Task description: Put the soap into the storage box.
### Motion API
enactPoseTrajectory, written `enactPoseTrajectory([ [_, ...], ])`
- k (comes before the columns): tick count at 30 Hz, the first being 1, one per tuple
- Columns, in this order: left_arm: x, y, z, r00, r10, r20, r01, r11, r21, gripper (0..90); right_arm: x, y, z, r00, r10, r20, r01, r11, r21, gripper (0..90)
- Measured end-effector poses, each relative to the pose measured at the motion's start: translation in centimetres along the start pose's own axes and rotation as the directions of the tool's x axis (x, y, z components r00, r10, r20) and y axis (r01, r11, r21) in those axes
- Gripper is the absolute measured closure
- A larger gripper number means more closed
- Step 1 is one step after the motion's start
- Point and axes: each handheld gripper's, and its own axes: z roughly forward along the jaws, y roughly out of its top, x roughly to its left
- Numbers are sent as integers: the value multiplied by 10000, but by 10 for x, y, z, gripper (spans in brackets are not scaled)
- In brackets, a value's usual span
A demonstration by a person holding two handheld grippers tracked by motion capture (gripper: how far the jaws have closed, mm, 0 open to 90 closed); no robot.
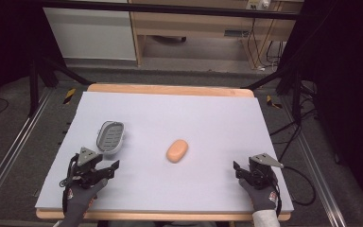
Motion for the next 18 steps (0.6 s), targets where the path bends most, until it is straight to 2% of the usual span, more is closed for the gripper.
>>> enactPoseTrajectory([
  [6,-7,5,1,9995,270,132,-270,9996,-13,295,2,1,-1,10000,-42,58,42,10000,-43,344],
  [18,-18,19,1,9984,421,382,-413,9989,-217,295,1,1,-1,10000,16,59,-16,10000,-59,347],
])
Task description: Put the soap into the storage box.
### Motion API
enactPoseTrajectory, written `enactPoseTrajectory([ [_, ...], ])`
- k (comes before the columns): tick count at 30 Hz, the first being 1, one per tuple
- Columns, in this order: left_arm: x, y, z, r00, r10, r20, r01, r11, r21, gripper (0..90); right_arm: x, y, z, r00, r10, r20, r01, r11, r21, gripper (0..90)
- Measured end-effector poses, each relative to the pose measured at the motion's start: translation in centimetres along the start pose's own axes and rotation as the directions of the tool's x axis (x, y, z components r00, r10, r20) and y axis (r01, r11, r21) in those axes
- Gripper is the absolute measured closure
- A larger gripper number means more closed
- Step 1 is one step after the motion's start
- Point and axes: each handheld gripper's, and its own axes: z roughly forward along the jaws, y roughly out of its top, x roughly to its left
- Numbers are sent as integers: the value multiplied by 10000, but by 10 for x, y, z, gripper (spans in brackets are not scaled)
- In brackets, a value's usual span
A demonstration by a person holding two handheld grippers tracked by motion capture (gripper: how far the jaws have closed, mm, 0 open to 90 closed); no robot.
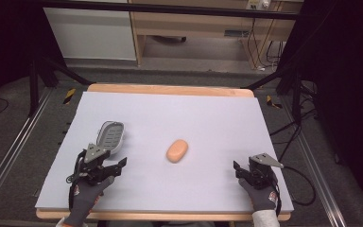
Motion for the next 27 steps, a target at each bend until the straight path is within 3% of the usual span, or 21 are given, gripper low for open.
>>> enactPoseTrajectory([
  [10,-6,12,5,9998,166,95,-166,9999,29,297,3,0,0,9998,-70,-181,69,10000,-3,352],
  [27,-32,35,25,9979,526,391,-526,9986,-16,300,4,2,-1,9997,-119,-212,119,9999,24,357],
])
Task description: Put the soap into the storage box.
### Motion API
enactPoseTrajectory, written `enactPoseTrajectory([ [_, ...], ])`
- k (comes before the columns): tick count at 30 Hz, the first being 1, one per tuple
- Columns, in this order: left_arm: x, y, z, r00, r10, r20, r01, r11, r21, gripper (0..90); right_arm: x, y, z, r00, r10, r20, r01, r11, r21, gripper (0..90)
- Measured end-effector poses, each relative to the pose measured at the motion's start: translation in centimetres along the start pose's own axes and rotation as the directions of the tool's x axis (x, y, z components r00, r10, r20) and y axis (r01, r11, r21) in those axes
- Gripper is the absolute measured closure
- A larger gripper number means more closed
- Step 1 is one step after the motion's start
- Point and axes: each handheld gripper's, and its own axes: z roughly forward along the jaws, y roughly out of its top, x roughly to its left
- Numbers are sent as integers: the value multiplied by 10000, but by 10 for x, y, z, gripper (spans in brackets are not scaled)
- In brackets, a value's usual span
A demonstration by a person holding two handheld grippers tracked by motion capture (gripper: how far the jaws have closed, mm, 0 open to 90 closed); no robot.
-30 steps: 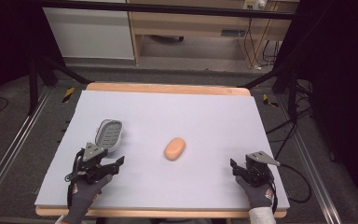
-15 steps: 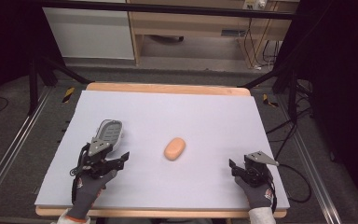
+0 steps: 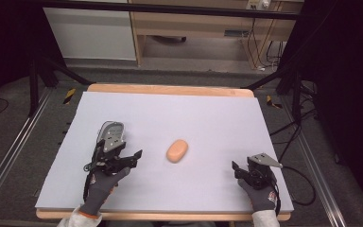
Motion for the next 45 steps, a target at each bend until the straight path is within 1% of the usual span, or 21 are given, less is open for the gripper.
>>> enactPoseTrajectory([
  [10,-13,15,12,9995,254,172,-254,9997,-2,302,0,0,0,10000,-4,1,4,10000,-2,358],
  [23,-27,29,28,9986,389,351,-391,9992,49,310,0,1,0,10000,8,-26,-8,10000,-7,360],
  [28,-32,32,35,9978,557,354,-564,9982,190,309,0,1,1,10000,-32,-16,32,10000,2,362],
  [31,-34,33,38,9976,558,411,-566,9982,204,309,0,1,1,10000,-31,-10,31,10000,11,362],
  [33,-38,36,42,9969,640,453,-655,9973,322,308,0,1,1,10000,-18,-24,18,10000,15,363],
  [37,-42,38,47,9961,700,533,-720,9967,365,306,1,1,1,10000,-23,-23,23,10000,14,364],
  [38,-44,39,51,9958,717,568,-741,9964,410,306,0,1,1,10000,-32,-27,32,10000,15,365],
  [40,-45,39,52,9956,744,577,-770,9960,453,305,0,1,1,10000,-30,-39,30,10000,19,367],
  [42,-49,40,59,9942,859,652,-895,9945,552,304,0,1,1,10000,-58,-73,58,10000,20,372],
  [45,-52,41,64,9938,882,683,-923,9939,604,303,0,1,1,9999,-65,-87,65,10000,11,373],
])
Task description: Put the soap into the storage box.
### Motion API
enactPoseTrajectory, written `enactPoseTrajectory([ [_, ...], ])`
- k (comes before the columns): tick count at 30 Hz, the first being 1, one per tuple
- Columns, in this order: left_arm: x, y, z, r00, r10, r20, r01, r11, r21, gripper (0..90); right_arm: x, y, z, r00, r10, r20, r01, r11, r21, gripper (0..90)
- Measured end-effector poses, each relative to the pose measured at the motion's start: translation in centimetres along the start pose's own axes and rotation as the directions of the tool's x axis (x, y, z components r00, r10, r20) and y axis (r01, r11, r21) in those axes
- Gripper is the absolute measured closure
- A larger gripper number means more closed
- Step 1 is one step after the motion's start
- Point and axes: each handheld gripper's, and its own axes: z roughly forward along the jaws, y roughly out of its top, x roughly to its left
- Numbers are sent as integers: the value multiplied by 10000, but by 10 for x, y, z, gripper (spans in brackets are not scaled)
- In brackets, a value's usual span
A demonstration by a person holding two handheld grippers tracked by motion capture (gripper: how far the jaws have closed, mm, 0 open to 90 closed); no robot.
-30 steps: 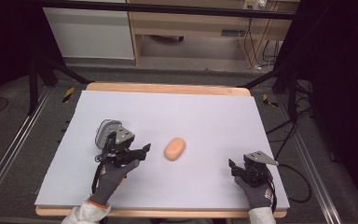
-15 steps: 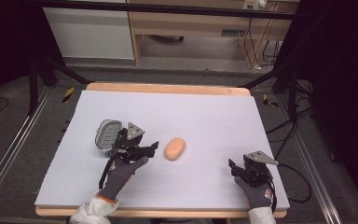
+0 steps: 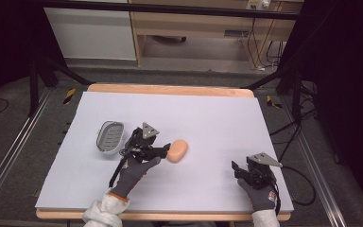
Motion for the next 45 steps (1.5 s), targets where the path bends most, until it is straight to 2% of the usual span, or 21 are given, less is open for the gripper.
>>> enactPoseTrajectory([
  [25,-16,3,36,9992,193,349,-213,9980,597,281,0,-1,1,9999,43,-91,-42,10000,72,378],
  [27,-17,4,40,9988,260,422,-292,9967,758,276,0,-1,1,9999,54,-97,-53,10000,67,378],
  [41,-24,4,52,9978,331,569,-392,9932,1099,262,0,0,1,9999,97,-132,-96,9999,70,381],
  [45,-26,4,59,9973,409,612,-489,9895,1363,255,0,0,1,9998,104,-151,-103,9999,73,381],
])
